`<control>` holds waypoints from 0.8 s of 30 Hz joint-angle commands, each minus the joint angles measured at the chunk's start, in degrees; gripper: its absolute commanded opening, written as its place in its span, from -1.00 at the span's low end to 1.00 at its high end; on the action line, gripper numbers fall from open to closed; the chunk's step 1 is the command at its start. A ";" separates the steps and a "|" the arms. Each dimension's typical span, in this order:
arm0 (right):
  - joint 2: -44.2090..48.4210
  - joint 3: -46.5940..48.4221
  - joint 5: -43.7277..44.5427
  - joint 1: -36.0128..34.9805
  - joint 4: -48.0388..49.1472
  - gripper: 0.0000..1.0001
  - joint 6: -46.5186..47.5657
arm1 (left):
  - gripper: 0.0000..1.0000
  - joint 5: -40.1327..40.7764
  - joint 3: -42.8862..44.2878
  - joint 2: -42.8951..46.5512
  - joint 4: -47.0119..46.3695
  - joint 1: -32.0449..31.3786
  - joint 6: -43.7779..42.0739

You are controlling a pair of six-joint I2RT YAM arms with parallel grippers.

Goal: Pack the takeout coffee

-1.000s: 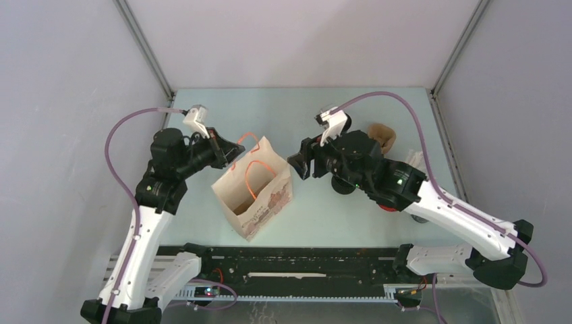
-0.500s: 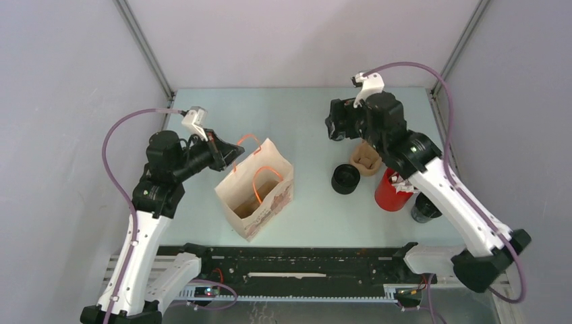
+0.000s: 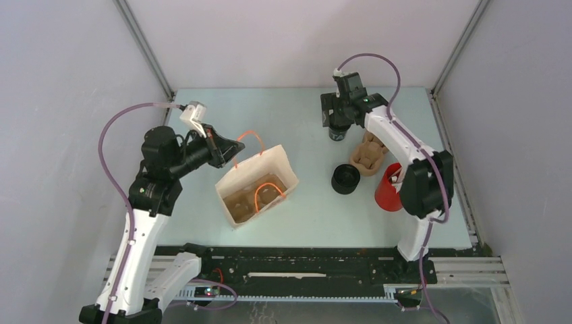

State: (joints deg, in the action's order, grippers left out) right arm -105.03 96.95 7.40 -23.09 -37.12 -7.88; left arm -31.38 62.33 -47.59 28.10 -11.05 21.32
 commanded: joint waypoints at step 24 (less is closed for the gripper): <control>-20.00 20.61 -4.82 6.28 -5.19 0.75 1.86 | -1.00 -2.88 0.80 1.01 -1.45 0.50 -0.70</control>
State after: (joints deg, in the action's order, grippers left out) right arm -122.96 114.28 4.03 -17.47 -41.36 -6.48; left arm -32.45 64.42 -47.55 28.47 -11.05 20.53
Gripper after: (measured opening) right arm 0.877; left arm 0.010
